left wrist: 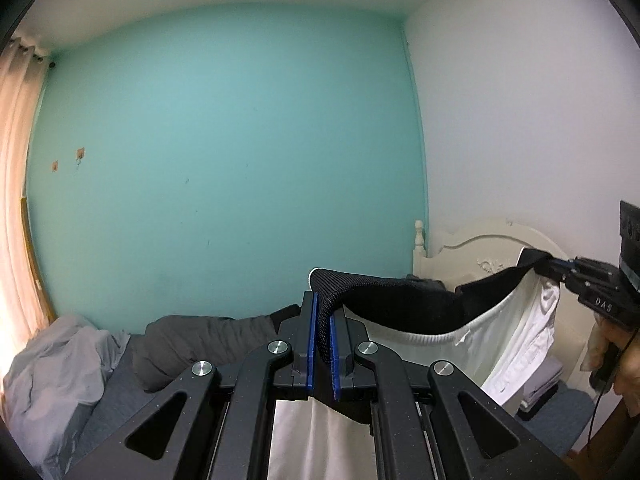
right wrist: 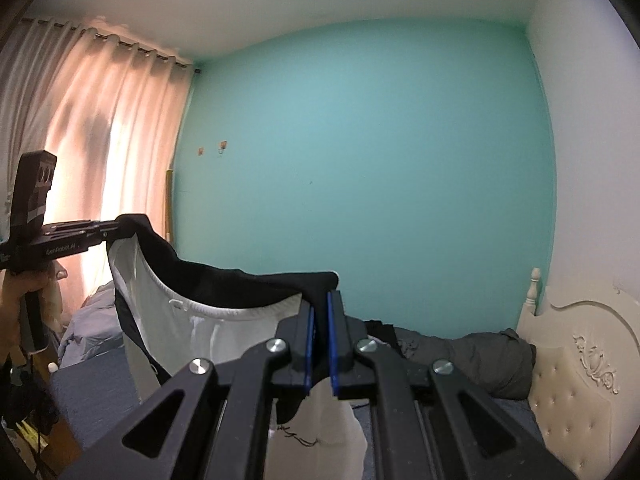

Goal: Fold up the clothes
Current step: 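Lift the white shirt high with both tools, holding it hanging open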

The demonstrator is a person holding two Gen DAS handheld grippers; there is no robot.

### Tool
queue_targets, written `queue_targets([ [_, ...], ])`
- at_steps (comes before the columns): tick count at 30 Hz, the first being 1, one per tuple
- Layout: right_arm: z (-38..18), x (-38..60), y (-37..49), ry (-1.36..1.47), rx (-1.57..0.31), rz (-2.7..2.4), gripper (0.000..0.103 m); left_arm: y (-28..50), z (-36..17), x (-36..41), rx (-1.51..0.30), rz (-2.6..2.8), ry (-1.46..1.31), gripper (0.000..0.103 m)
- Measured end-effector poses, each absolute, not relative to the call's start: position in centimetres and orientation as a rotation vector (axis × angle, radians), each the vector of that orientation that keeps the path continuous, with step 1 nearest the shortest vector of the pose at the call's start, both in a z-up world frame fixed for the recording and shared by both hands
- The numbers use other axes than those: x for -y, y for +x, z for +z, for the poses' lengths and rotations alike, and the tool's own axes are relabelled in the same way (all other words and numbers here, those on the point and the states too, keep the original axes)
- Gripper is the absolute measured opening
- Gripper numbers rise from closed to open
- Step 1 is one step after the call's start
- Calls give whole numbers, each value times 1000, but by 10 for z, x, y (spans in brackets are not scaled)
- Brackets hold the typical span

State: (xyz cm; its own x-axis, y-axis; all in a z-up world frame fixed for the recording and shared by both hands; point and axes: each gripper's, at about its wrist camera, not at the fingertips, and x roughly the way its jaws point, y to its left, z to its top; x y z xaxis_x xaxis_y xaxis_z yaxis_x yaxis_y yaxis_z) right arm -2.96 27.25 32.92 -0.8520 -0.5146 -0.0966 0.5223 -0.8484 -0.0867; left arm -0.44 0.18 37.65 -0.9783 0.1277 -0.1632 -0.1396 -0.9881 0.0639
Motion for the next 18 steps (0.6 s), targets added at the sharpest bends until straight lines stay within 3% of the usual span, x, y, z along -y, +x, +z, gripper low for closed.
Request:
queue_targets([
  [18,291,-249,38,129,-247,-2531,6,52,323,17,-69,2968,-281,5],
])
